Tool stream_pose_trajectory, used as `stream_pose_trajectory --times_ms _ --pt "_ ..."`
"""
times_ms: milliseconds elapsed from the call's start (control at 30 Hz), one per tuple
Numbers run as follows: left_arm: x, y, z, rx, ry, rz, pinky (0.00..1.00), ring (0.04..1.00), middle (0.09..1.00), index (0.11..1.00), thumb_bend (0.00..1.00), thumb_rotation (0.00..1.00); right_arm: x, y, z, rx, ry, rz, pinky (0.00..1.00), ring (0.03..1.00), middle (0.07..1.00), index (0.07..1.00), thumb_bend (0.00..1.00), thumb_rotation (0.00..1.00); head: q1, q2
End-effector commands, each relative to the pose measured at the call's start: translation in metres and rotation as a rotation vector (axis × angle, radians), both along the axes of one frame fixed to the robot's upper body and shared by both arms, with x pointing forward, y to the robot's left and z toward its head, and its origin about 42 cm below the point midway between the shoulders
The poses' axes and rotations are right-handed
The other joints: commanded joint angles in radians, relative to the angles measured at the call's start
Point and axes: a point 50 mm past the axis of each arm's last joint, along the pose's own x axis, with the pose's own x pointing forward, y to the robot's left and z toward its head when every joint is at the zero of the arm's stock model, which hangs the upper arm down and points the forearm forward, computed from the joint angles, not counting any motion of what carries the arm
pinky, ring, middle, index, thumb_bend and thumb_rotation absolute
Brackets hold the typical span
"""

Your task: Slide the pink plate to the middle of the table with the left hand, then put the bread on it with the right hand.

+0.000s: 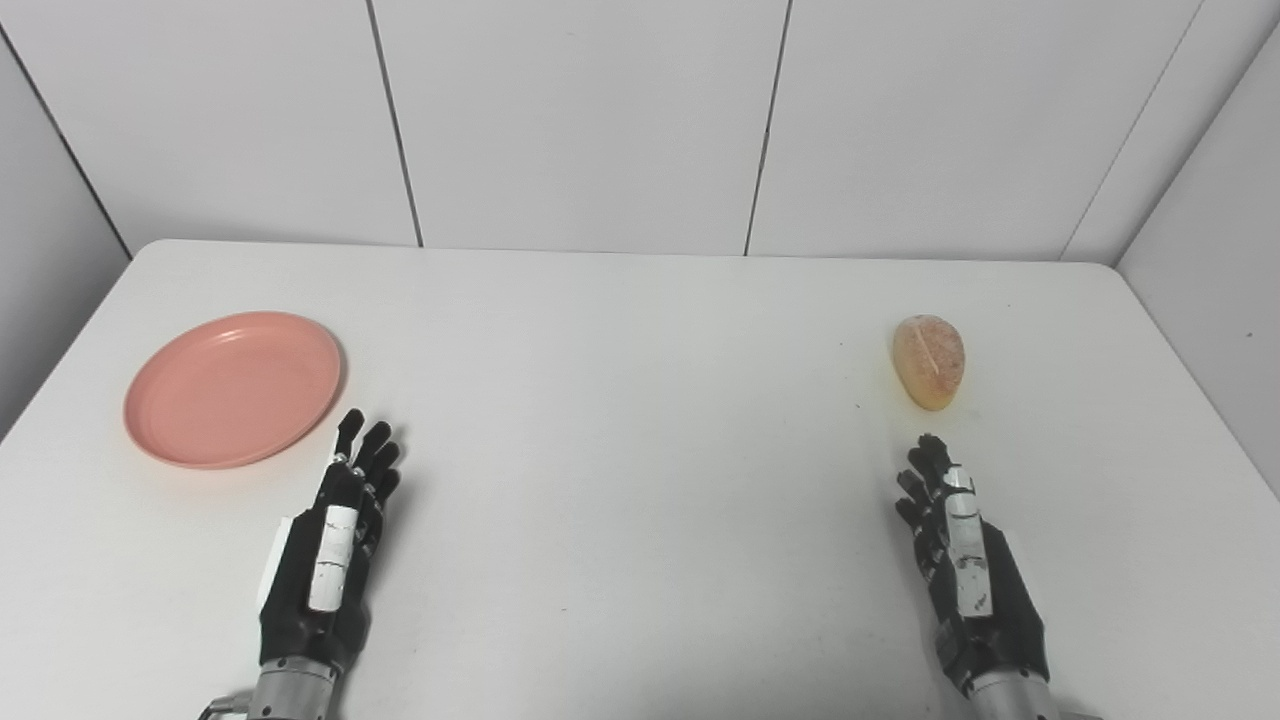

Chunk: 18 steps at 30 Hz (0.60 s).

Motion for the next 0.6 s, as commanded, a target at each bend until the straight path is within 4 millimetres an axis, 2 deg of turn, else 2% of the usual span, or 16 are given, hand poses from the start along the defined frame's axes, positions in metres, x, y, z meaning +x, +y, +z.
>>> stream_pose_trajectory --times_ms 0,567 --pt "-0.0013 0.0026 -0.003 0.006 0.015 -0.003 1.0 0.977 0.972 1.0 0.93 0.85 0.0019 0.0007 0.004 -0.006 0.001 0.008 1.0 0.971 0.972 0.966 0.76 1.0 0.0 0.0" --pt "-0.0008 0.0007 -0.0036 -0.004 0.016 -0.003 1.0 0.981 0.973 1.0 0.92 0.84 0.0034 -0.0009 0.002 -0.017 0.002 0.012 0.99 0.971 0.973 0.969 0.77 1.0 0.004 -0.004"
